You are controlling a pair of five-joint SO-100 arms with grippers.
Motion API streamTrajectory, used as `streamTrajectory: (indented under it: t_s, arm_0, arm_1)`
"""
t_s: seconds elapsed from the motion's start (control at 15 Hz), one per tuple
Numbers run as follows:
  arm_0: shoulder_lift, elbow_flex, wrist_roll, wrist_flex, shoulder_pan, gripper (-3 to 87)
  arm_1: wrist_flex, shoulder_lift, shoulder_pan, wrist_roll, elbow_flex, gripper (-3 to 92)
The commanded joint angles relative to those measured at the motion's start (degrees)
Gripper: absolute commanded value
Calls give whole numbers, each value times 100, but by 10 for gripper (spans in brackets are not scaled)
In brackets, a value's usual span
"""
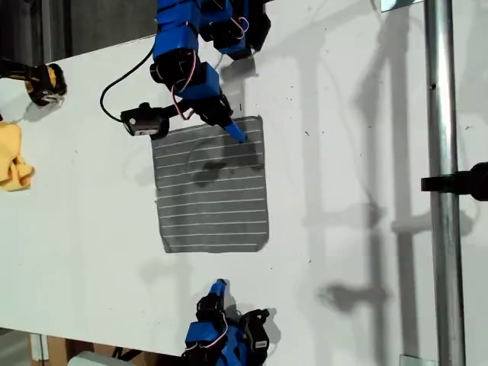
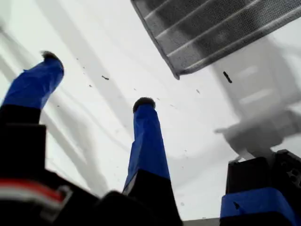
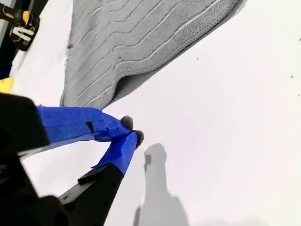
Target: Grasp corners of a towel and fold twice.
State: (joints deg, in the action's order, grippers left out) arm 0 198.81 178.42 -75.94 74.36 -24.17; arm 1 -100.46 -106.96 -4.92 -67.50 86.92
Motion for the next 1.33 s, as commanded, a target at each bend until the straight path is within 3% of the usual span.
streamTrajectory:
  t_s: [0.0, 0.27, 0.73, 1.27]
  arm_0:
    - [35, 9, -44, -35, -44, -15]
    - [35, 9, -53, -35, -53, -15]
    - [35, 9, -35, -44, -70, -15]
    - [35, 9, -26, -44, -88, -15]
  arm_1:
    - [-123, 53, -9, 35, -299, 367]
    - [62, 650, -79, -9, 53, 404]
    - [1644, 79, -272, -870, 2417, 350]
    - [3085, -26, 141, -896, 3709, 318]
